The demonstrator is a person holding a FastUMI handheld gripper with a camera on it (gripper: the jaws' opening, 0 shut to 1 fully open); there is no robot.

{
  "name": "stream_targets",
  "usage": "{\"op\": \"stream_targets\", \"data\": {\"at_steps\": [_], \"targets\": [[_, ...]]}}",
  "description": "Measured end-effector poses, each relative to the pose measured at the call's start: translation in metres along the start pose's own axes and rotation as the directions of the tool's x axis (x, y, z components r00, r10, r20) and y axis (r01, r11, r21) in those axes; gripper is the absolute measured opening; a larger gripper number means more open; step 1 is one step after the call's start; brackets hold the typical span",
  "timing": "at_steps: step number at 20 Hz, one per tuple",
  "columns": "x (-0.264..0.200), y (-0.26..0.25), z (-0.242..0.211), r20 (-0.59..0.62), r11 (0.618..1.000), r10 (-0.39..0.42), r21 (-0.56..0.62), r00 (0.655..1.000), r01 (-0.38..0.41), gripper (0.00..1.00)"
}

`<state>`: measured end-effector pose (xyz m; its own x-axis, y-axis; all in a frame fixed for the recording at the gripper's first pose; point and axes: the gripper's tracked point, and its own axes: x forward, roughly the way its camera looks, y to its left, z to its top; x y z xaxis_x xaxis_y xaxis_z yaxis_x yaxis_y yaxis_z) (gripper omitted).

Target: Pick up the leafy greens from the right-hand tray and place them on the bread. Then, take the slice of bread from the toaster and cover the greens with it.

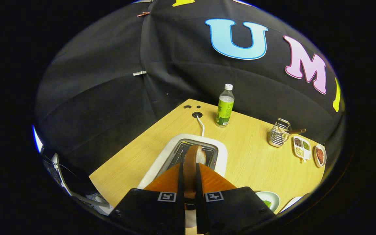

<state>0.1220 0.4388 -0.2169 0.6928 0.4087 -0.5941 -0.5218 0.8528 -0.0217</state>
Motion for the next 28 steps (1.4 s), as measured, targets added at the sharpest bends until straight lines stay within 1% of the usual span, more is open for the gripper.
{"op": "stream_targets", "data": {"at_steps": [5, 9, 14, 18, 20, 22, 25, 28], "targets": [[-0.009, 0.001, 0.012, 0.025, 0.999, 0.038, 0.02, 0.999, -0.038, 0.12], [-0.035, -0.003, 0.041, 0.094, 0.996, 0.06, 0.06, 0.994, -0.066, 0.11], [-0.078, -0.027, 0.077, 0.179, 0.988, 0.055, 0.133, 0.982, -0.08, 0.11], [-0.109, -0.062, 0.09, 0.228, 0.979, 0.029, 0.189, 0.973, -0.073, 0.11], [-0.122, -0.083, 0.086, 0.24, 0.981, 0.006, 0.187, 0.971, -0.052, 0.11], [-0.128, -0.101, 0.073, 0.234, 0.98, -0.011, 0.198, 0.972, -0.036, 0.11], [-0.128, -0.118, 0.038, 0.181, 0.963, 0.002, 0.263, 0.983, -0.05, 0.11], [-0.119, -0.136, 0.001, 0.134, 0.942, -0.008, 0.334, 0.991, -0.038, 0.11]]}}
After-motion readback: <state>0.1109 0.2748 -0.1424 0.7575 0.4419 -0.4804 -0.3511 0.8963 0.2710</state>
